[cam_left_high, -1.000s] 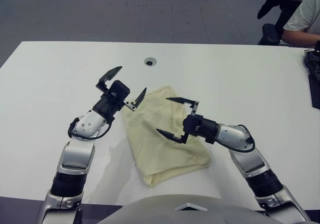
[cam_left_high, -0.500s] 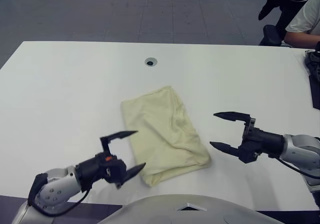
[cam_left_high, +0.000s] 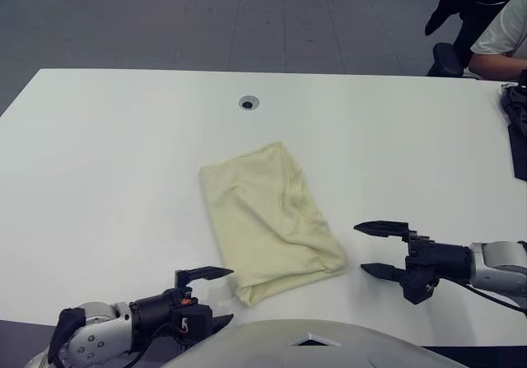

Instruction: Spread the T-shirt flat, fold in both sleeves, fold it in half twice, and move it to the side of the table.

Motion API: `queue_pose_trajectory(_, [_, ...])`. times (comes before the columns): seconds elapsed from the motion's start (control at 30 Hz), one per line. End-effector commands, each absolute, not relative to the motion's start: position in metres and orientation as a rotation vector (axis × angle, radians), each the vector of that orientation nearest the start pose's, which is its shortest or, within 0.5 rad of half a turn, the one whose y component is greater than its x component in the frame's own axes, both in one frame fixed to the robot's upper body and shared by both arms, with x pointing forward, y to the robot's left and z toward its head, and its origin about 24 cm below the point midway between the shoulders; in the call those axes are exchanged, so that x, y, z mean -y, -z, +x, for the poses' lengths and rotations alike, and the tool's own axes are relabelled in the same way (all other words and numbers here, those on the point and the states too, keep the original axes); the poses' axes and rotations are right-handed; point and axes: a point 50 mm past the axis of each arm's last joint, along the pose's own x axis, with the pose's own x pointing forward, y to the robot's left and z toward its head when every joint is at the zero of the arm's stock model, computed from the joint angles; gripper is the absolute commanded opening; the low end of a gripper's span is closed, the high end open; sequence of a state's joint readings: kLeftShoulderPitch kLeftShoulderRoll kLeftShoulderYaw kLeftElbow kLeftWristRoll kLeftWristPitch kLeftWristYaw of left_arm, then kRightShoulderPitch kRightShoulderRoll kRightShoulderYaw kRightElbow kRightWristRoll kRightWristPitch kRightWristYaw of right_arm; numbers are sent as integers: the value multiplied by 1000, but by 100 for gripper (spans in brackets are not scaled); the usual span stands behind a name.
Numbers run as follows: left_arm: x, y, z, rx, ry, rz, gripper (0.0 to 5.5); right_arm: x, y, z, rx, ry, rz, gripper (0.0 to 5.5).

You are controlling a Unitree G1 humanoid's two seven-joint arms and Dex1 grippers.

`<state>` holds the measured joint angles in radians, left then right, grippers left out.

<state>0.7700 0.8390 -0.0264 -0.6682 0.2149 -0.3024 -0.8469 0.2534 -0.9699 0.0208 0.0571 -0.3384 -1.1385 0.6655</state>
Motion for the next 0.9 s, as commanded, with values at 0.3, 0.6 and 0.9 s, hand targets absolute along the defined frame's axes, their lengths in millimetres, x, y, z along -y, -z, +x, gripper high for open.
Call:
queue_pose_trajectory(0.3, [-163, -58, 83, -164, 1362, 885, 174, 214, -50, 145, 260, -1517, -1234, 314])
queue_pose_trajectory(0.6, [-166, -57, 88, -171, 1351, 880, 11, 209, -39, 143, 210, -1578, -1221, 151])
queue_pose_trajectory(0.9, [-174, -63, 95, -173, 1319, 759, 0, 217, -38, 142, 84, -1552, -1126, 9])
